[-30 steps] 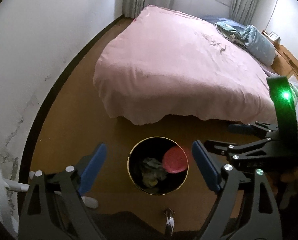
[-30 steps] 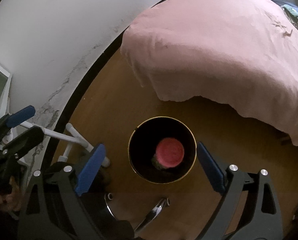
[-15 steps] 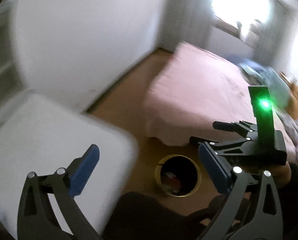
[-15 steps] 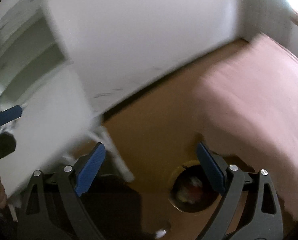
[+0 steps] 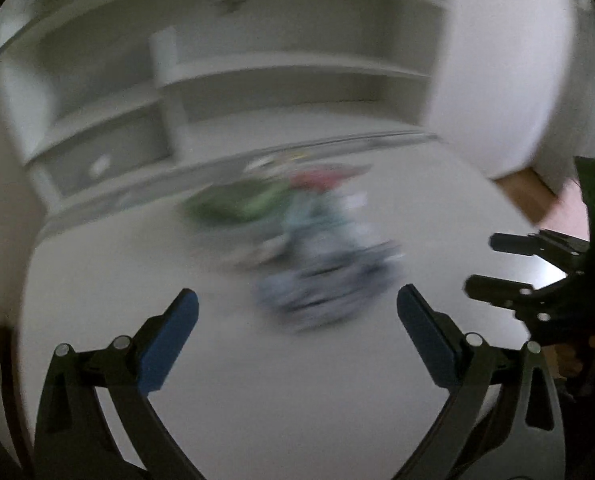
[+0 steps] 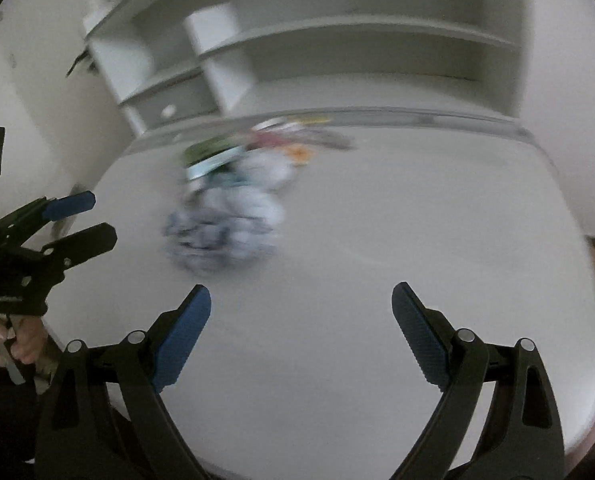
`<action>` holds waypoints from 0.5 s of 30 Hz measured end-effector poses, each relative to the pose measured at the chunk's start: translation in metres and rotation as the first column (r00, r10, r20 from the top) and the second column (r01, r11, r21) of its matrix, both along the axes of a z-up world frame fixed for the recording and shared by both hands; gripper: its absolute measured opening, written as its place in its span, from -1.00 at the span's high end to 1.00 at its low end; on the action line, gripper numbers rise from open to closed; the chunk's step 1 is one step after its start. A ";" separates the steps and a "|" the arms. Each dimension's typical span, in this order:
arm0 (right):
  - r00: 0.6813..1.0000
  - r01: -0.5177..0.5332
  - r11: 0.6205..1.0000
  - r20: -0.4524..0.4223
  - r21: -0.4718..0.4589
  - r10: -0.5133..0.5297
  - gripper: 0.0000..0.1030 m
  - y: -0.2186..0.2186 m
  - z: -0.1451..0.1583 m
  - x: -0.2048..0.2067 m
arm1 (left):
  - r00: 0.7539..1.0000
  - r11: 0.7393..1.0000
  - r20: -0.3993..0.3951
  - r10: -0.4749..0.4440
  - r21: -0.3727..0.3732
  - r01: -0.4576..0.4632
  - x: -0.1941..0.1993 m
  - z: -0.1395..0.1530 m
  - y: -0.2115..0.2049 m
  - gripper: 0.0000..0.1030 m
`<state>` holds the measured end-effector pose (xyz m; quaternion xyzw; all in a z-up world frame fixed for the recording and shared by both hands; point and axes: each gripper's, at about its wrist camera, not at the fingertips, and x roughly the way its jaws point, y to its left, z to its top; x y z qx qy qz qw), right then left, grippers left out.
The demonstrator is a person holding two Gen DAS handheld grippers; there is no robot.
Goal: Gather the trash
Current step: 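Grasp the printed paper booklet with the left tool while the right tool grasps crumpled foil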
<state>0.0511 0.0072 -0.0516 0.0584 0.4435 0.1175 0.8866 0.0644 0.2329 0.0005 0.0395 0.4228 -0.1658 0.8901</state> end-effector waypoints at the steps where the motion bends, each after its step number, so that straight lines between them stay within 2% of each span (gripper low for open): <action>1: 1.000 -0.022 1.000 -0.017 -0.007 0.021 -0.73 0.013 -0.004 0.009 | 0.999 0.999 -0.012 0.036 -0.002 -0.036 0.001 -0.004 0.016 -0.86; 4: 0.996 -0.062 0.998 -0.058 -0.017 0.061 -0.69 0.042 -0.012 0.026 | 0.996 0.996 -0.037 0.086 -0.021 -0.087 0.003 -0.013 0.045 -0.86; 8: 0.995 -0.052 0.999 -0.084 -0.013 0.051 -0.68 0.057 -0.016 0.045 | 0.995 0.995 -0.054 0.087 -0.046 -0.090 0.013 -0.020 0.059 -0.86; 12: 0.994 -0.014 1.000 -0.107 -0.005 0.014 -0.65 0.056 -0.018 0.057 | 0.997 0.997 -0.050 0.057 -0.050 -0.059 0.025 -0.013 0.037 -0.86; 15: 0.991 0.011 1.000 -0.137 0.013 -0.009 -0.40 0.050 -0.024 0.062 | 0.998 0.997 -0.059 0.037 -0.063 -0.041 0.046 -0.011 0.020 -0.86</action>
